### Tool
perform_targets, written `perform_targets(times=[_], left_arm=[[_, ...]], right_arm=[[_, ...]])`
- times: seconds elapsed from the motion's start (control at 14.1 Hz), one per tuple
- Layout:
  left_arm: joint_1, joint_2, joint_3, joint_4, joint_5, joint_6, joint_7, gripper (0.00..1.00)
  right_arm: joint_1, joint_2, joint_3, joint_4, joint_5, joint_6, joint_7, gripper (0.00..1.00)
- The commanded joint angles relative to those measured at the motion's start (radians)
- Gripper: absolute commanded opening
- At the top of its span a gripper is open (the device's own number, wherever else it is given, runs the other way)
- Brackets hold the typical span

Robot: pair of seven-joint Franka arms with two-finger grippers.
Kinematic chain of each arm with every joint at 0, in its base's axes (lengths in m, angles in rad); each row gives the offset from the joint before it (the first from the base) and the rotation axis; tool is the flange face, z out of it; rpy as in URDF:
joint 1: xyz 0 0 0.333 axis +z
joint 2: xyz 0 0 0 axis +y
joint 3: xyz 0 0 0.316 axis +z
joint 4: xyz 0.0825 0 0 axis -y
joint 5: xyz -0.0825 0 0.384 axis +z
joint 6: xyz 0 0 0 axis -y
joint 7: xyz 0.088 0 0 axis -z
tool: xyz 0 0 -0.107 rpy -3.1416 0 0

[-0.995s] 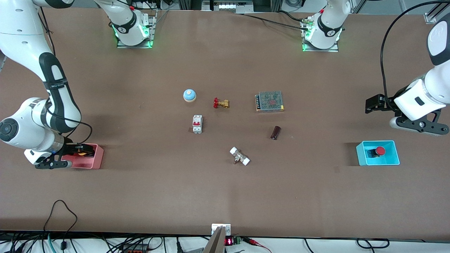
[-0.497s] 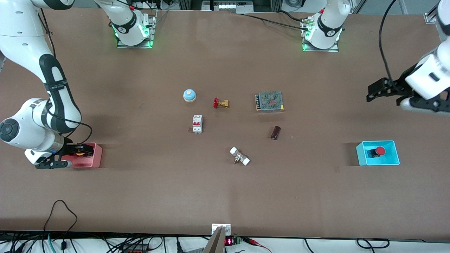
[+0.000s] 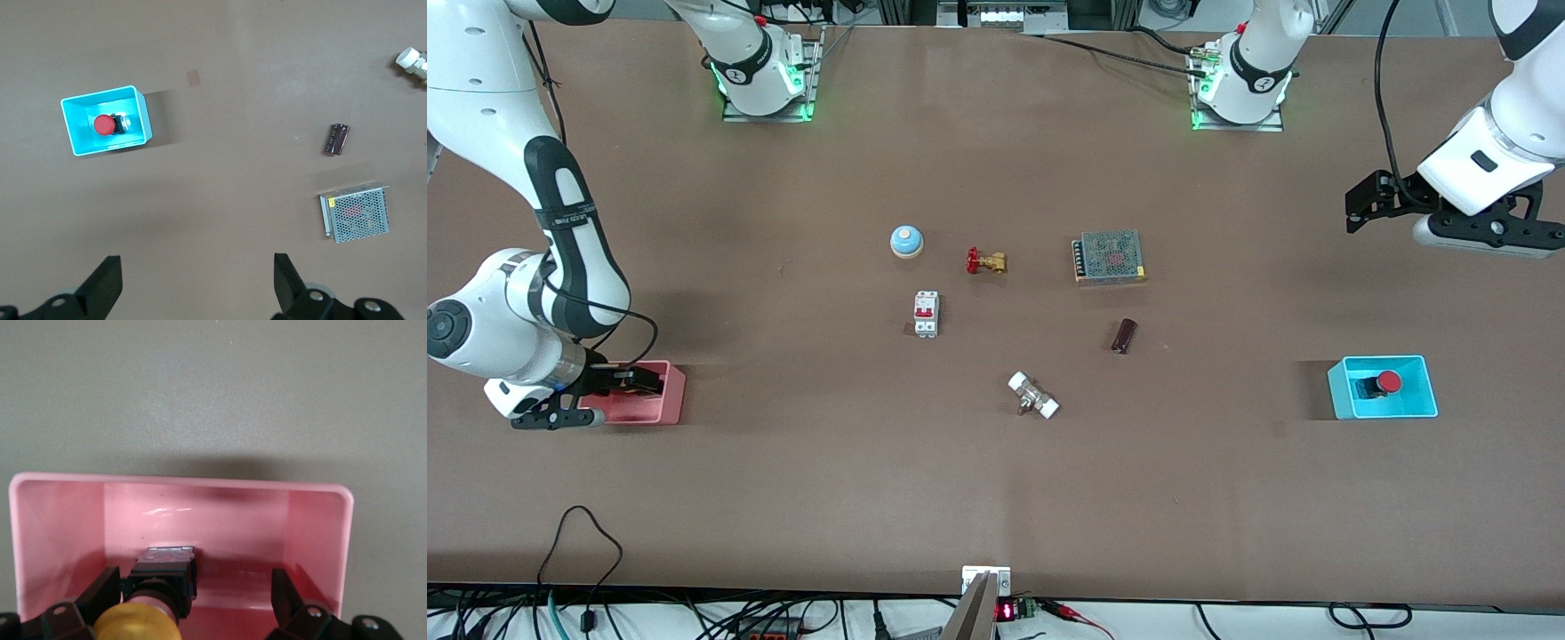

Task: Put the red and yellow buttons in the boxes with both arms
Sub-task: 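Raise the left gripper away while the right gripper holds yellow over pink box, then open the right gripper to drop the yellow button into the pink box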

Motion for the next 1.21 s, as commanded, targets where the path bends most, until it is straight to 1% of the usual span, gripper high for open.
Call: perform_targets(times=[0.0, 0.64, 1.14], left_arm=[[-0.019, -0.003, 0.008, 0.011, 0.0, -0.022, 0.023, 1.0], [-0.017, 0.022, 0.007, 0.042, -0.003, -0.036, 0.021, 1.0], [-0.017, 0.022, 0.007, 0.044, -0.005, -0.042, 0.021, 1.0]], right_arm=[[-0.004, -0.009, 0.001, 0.008, 0.018, -0.005, -0.026, 1.0], [0.005, -0.022, 0.003, 0.013, 0.018, -0.008, -0.024, 1.0], [0.013, -0.058, 0.007, 0.025, 0.023, -0.017, -0.024, 1.0]])
